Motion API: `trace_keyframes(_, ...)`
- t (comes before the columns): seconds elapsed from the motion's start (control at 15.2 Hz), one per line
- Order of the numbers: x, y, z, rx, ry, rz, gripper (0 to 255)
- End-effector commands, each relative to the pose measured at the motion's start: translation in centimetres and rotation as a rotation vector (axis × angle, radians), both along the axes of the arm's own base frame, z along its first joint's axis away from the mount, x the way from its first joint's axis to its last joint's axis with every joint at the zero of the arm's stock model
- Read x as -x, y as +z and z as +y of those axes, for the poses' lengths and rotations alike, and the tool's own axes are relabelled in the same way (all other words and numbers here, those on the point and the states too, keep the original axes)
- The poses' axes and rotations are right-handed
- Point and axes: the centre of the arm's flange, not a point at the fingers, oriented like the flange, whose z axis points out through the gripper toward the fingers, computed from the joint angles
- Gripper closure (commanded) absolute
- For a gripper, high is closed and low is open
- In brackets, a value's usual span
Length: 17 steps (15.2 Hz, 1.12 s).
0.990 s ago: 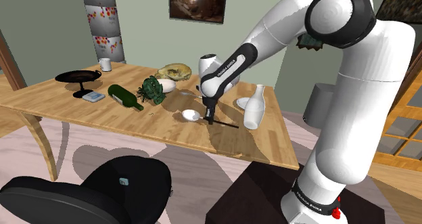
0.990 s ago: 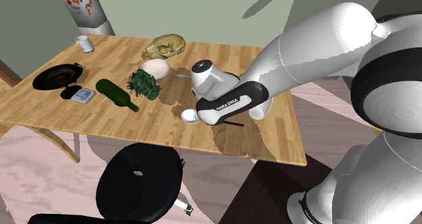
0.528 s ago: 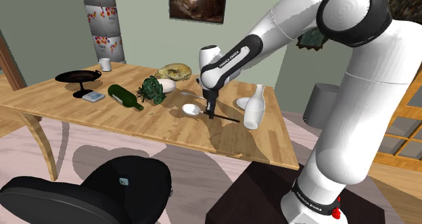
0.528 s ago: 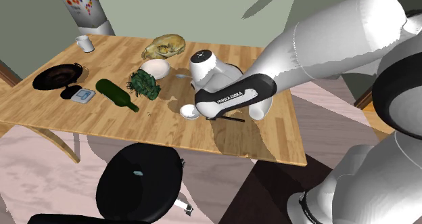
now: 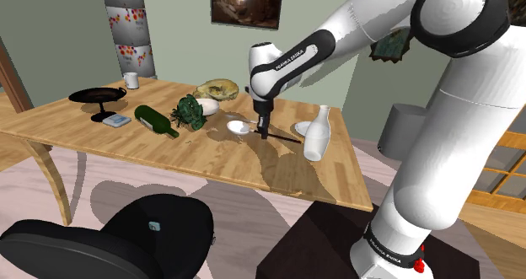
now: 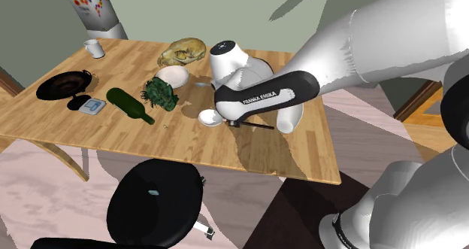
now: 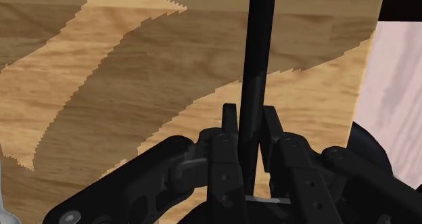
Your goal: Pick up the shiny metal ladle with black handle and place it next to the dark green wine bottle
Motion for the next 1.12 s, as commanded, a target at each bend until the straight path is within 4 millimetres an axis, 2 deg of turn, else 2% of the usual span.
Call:
trace_keyframes(0.0, 0.0, 1.0, 0.0, 0.0, 0.0, 0.0, 255)
trace_keyframes(0.26, 0.1, 2.8, 0.0, 0.0, 0.0, 0.0, 255)
trace_keyframes(1.06, -14.3, 2.8, 6.7, 0.0, 0.0, 0.0, 255)
